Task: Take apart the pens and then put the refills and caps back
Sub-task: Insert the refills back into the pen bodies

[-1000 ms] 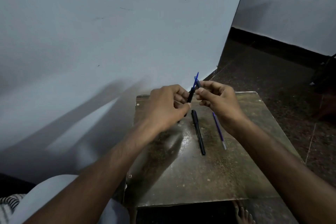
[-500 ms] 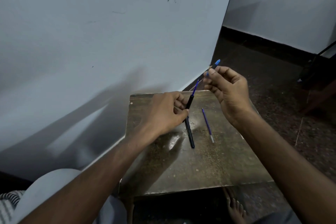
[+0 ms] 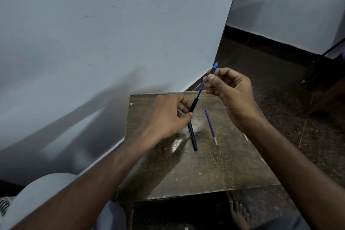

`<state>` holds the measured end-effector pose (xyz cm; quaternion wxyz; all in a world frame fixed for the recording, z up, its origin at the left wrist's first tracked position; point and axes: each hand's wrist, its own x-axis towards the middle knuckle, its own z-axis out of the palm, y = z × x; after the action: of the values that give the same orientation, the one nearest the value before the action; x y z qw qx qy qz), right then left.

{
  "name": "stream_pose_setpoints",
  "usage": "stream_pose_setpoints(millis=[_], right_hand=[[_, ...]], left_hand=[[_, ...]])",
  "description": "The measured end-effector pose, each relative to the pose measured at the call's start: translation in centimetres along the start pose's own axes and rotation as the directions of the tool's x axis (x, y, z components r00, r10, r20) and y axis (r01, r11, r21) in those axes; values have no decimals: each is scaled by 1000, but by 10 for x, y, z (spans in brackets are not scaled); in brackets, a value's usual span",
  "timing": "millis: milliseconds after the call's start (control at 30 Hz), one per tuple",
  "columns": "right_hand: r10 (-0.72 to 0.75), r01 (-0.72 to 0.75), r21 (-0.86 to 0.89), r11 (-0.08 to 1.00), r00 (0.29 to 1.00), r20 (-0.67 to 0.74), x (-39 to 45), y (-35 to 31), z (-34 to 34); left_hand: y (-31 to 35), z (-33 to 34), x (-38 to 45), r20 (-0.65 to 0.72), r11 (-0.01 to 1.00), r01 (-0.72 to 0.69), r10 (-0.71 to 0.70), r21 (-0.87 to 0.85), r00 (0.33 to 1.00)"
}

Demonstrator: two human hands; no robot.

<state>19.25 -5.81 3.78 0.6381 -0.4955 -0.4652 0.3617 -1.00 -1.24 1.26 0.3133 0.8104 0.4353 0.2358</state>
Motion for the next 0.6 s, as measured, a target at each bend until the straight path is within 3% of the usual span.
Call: stream_pose_setpoints(millis=[300, 433, 600], right_hand=[[-1, 11, -136, 991, 997, 74, 0, 10, -4], [84, -49, -215, 975, 984, 157, 1, 19, -3], [124, -101, -133, 986, 976, 177, 3, 23, 1]], left_hand=[[-1, -1, -1, 1, 1000, 19, -19, -3, 1000], [-1, -4, -2, -16, 1000, 7, -8, -6, 1000], [3, -2, -2, -56, 999, -30, 28, -43, 998]])
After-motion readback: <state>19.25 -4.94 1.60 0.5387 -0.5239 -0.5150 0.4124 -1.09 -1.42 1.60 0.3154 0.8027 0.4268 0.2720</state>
